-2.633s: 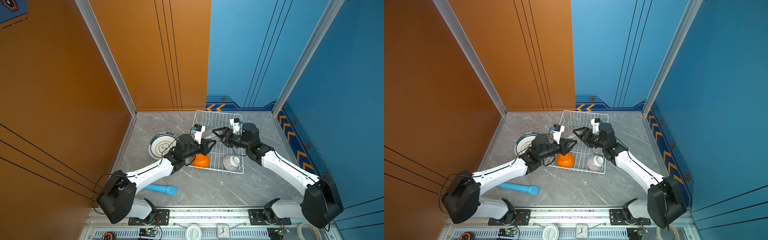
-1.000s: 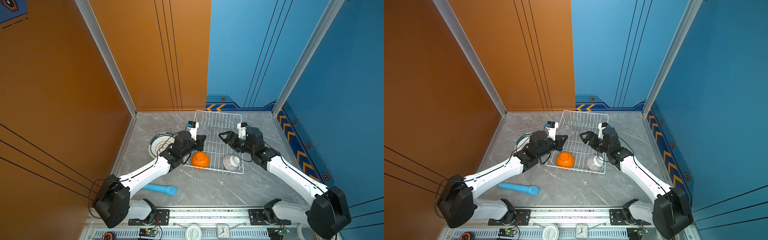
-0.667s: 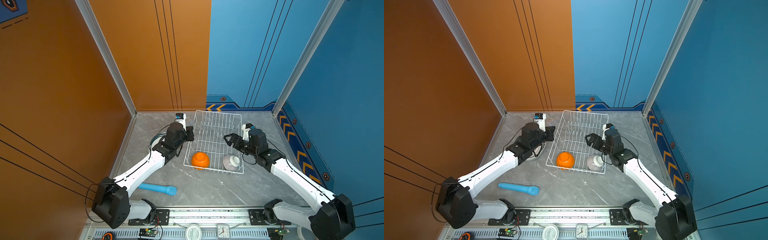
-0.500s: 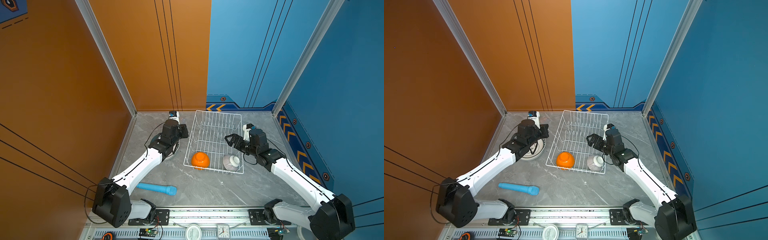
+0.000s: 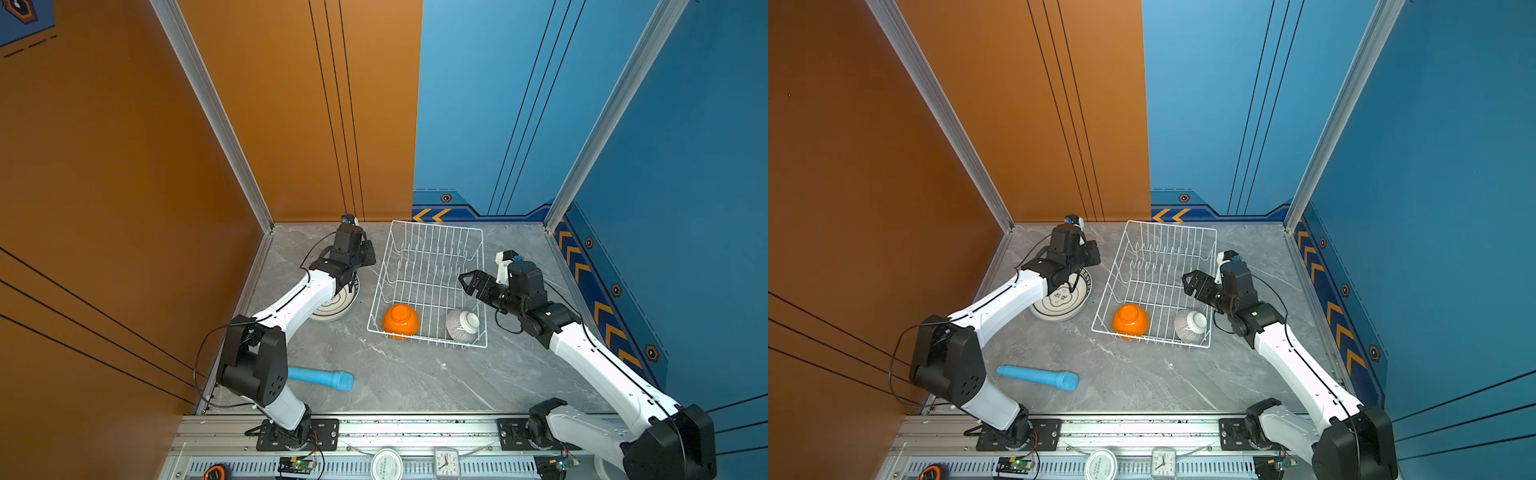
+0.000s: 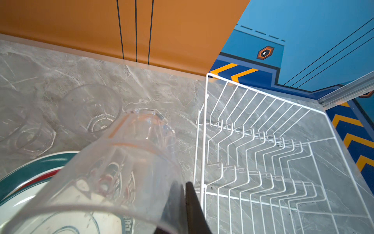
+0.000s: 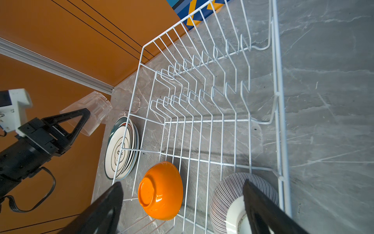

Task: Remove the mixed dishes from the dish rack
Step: 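Carry the third cup with the left gripper toward the cups on the table, then lower the cup beside the other cups and open the left gripper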

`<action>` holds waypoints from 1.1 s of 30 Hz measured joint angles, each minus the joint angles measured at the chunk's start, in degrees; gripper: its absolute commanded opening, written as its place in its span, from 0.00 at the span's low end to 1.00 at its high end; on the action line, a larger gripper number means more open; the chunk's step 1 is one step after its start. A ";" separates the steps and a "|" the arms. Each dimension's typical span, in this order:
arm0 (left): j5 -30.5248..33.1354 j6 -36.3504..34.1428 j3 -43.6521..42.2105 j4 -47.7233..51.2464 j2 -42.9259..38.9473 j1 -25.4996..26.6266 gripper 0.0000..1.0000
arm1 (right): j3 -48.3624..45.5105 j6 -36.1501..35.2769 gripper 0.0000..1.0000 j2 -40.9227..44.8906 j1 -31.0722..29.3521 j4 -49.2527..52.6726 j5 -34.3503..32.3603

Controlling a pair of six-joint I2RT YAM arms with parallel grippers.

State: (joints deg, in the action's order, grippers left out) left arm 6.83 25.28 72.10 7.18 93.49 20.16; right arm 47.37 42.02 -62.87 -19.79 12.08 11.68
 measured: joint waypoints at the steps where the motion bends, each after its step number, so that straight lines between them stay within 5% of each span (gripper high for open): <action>1: -0.07 -0.02 0.57 0.39 0.72 -0.22 0.00 | -0.20 -0.09 0.93 0.11 0.00 0.02 0.00; 33: 1.92 -8.59 33.42 24.39 28.39 -1.55 0.00 | -4.07 -0.09 0.93 3.96 1.44 2.95 -0.02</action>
State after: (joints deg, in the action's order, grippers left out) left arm 8.75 16.69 105.51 31.57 121.89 18.61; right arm 43.31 41.93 -58.92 -18.35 15.03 11.66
